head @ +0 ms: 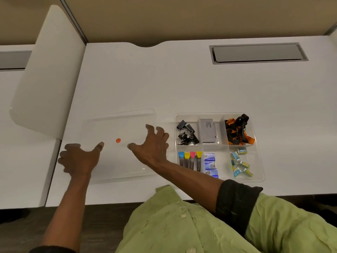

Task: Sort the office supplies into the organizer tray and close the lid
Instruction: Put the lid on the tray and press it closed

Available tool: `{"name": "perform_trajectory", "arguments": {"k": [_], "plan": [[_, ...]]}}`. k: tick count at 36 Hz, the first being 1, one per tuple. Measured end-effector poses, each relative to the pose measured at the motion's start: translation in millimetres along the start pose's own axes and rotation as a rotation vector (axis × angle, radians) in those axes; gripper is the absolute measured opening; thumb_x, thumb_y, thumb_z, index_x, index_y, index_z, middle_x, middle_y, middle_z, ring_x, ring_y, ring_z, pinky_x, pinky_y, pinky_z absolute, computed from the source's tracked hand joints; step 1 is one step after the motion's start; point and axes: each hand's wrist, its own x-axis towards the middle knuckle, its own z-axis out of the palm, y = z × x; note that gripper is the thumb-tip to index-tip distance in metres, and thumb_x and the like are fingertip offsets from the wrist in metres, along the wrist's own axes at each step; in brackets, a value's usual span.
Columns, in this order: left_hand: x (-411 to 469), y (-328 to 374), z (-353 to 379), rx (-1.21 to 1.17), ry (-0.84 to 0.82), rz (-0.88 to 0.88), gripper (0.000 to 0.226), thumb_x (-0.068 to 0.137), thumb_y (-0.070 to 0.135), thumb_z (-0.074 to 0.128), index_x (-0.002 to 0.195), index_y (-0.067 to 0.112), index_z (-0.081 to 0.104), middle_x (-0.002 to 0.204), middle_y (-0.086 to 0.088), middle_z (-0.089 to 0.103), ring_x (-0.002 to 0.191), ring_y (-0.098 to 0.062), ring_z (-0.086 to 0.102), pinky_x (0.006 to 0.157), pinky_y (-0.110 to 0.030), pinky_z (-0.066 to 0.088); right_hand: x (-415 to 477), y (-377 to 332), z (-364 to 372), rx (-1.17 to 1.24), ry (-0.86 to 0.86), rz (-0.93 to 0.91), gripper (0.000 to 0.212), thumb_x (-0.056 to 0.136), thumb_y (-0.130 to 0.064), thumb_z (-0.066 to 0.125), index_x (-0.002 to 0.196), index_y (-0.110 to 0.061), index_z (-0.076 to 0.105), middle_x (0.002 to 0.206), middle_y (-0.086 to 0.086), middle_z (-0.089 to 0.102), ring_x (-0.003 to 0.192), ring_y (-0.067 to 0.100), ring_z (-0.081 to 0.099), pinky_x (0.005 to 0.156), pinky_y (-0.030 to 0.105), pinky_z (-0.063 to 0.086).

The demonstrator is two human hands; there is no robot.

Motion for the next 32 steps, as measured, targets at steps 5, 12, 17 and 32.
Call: {"name": "perform_trajectory", "arguments": {"k": [5, 12, 17, 32], "plan": [[-12, 12, -15, -0.016, 0.061, 0.084, 0.094, 0.075, 0.056, 0.091, 0.138, -0.003, 0.053, 0.141, -0.032, 0.054, 0.139, -0.051, 0.044, 0.111, -0.061, 0.039, -14, -20, -31, 0.036, 0.089, -0.137, 0.090, 0.074, -0.058, 0.076, 0.150, -0.026, 0.040, 0.159, 0.009, 0.025, 0.145, 0.029, 0.017, 0.113, 0.049, 0.034], [-80, 59, -9, -0.196, -0.053, 0.248, 0.086, 0.075, 0.058, 0.090, 0.138, 0.011, 0.053, 0.140, -0.017, 0.060, 0.138, -0.037, 0.049, 0.106, -0.058, 0.047, -32, 2, -117, -0.045, 0.354, -0.285, 0.082, 0.074, -0.061, 0.076, 0.145, -0.031, 0.049, 0.157, 0.005, 0.028, 0.142, 0.024, 0.022, 0.108, 0.050, 0.045], [-148, 91, 20, -0.224, -0.172, 0.450, 0.081, 0.074, 0.058, 0.089, 0.134, 0.017, 0.054, 0.134, -0.010, 0.055, 0.134, -0.030, 0.047, 0.105, -0.049, 0.047, -34, 58, -191, -0.050, 0.479, -0.206, 0.073, 0.076, -0.058, 0.081, 0.140, -0.031, 0.057, 0.155, 0.003, 0.035, 0.143, 0.023, 0.027, 0.111, 0.050, 0.044], [-245, 90, 82, -0.146, -0.277, 0.778, 0.075, 0.074, 0.046, 0.093, 0.130, 0.012, 0.056, 0.128, -0.005, 0.051, 0.122, -0.022, 0.043, 0.095, -0.031, 0.042, -59, 188, -248, -0.059, 0.468, -0.050, 0.072, 0.076, -0.044, 0.085, 0.141, -0.032, 0.058, 0.158, 0.000, 0.037, 0.144, 0.022, 0.027, 0.099, 0.036, 0.041]]}}
